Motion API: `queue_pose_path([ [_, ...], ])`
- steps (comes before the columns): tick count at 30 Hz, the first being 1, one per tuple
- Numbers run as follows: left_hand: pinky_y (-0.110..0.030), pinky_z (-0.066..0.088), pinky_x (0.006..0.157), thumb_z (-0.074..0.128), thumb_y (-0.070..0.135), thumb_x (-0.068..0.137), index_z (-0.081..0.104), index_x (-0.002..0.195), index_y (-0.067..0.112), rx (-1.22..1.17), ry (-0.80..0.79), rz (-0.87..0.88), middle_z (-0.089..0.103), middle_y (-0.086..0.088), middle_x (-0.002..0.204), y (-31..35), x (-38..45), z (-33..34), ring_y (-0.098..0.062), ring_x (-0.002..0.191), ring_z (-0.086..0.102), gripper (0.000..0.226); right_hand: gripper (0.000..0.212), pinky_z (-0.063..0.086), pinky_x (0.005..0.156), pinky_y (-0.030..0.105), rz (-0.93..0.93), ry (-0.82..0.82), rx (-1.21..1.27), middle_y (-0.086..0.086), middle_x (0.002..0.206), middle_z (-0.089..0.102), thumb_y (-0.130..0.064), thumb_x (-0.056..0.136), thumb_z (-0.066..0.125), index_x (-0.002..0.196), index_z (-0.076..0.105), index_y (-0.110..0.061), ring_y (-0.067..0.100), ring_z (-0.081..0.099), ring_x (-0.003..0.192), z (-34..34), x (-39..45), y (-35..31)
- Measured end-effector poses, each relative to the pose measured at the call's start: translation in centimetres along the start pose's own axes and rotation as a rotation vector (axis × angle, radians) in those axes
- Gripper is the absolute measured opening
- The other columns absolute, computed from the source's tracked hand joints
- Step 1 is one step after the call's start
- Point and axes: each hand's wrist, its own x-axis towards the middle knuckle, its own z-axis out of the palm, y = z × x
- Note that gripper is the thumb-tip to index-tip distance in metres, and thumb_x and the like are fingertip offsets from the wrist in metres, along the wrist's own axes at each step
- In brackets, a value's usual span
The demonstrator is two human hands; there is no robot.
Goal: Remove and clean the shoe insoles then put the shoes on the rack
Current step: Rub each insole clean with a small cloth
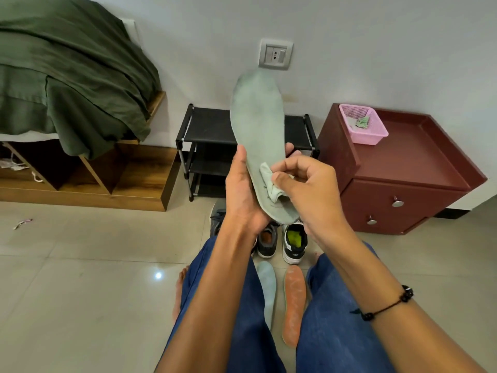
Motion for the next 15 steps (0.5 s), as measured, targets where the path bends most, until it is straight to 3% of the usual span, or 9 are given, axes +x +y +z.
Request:
queue_pose_path([
  [3, -0.036, 0.056, 0.080, 0.023, 0.066, 0.091, 0.077, 0.084, 0.007, 0.024, -0.002, 0.025, 0.071, -0.013, 0.089, 0.3, 0.1, -0.3, -0.024, 0.084, 0.069, 0.080, 0.024, 0.054, 0.073, 0.030, 0.026, -0.075, 0.015, -0.005, 0.072, 0.070, 0.003, 0.077, 0.066, 0.072, 0.068, -0.020, 0.010, 0.066, 0.071, -0.1, -0.8, -0.2],
  [5, -0.033, 0.057, 0.073, 0.017, 0.070, 0.090, 0.077, 0.080, 0.009, 0.029, 0.029, 0.036, 0.071, -0.010, 0.082, 0.2, 0.3, -0.5, -0.022, 0.076, 0.069, 0.086, 0.020, 0.053, 0.073, 0.027, -0.098, -0.069, -0.139, -0.006, 0.077, 0.070, 0.001, 0.078, 0.066, 0.074, 0.069, -0.018, 0.009, 0.066, 0.077, -0.6, -0.4, -0.8],
  [8, -0.037, 0.051, 0.082, 0.013, 0.071, 0.088, 0.068, 0.107, 0.014, 0.021, 0.033, 0.085, 0.066, -0.011, 0.097, 0.0, 0.7, -1.0, -0.025, 0.091, 0.062, 0.082, 0.010, 0.052, 0.073, 0.035, -0.445, 0.041, -0.427, -0.002, 0.083, 0.068, -0.005, 0.079, 0.059, 0.082, 0.067, -0.010, 0.015, 0.064, 0.079, -1.1, 1.3, -1.6],
  [10, -0.039, 0.049, 0.088, 0.012, 0.070, 0.088, 0.058, 0.118, 0.015, 0.046, 0.002, 0.085, 0.065, -0.010, 0.104, -0.2, 0.8, -1.1, -0.025, 0.099, 0.060, 0.077, 0.011, 0.050, 0.068, 0.040, -0.582, 0.053, -0.643, 0.003, 0.080, 0.066, -0.005, 0.078, 0.056, 0.081, 0.066, -0.007, 0.023, 0.062, 0.076, -0.7, 2.3, -1.2],
  [12, -0.034, 0.050, 0.091, 0.013, 0.066, 0.091, 0.057, 0.118, 0.014, 0.040, -0.005, 0.050, 0.068, -0.009, 0.104, -0.6, 0.7, -1.0, -0.023, 0.101, 0.063, 0.073, 0.012, 0.049, 0.069, 0.038, -0.565, 0.033, -0.742, 0.007, 0.080, 0.067, -0.003, 0.077, 0.057, 0.082, 0.067, -0.007, 0.028, 0.061, 0.076, 0.3, 2.5, -0.3],
  [15, -0.032, 0.045, 0.099, 0.014, 0.063, 0.093, 0.054, 0.122, 0.008, 0.061, 0.022, 0.005, 0.065, -0.014, 0.112, -0.8, 0.6, -1.2, -0.023, 0.106, 0.061, 0.075, 0.019, 0.046, 0.070, 0.031, -0.490, 0.047, -0.679, 0.006, 0.082, 0.069, -0.005, 0.075, 0.052, 0.084, 0.069, -0.008, 0.026, 0.063, 0.079, 1.9, 0.7, 0.5],
])
